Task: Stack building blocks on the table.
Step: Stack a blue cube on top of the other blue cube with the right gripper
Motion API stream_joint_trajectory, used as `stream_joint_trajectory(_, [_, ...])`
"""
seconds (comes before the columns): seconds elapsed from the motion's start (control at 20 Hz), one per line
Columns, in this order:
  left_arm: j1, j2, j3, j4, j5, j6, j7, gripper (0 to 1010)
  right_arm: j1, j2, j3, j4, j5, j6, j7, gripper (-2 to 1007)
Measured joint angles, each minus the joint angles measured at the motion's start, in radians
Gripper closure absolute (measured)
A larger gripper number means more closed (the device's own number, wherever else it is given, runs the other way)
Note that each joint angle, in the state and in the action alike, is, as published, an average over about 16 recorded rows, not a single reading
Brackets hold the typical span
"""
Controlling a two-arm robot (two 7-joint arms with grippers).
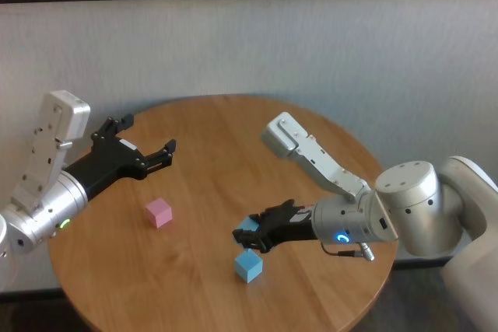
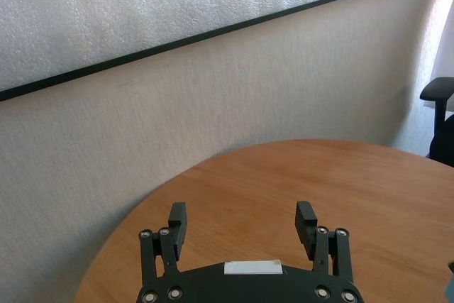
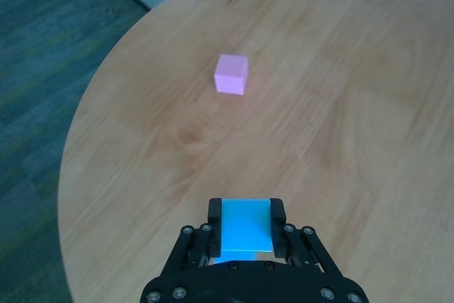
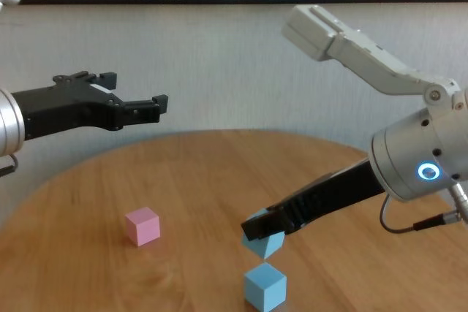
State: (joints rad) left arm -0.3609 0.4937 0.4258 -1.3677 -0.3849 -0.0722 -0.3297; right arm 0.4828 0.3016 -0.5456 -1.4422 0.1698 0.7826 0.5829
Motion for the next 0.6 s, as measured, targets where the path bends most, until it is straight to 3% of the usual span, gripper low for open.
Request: stream_joint_trajectory(0.6, [0.0, 0.0, 0.0, 0.0, 0.0, 0.0, 0.0, 7, 0.02, 0.013, -0.055, -0.012, 0.006, 0.06, 0.003, 636])
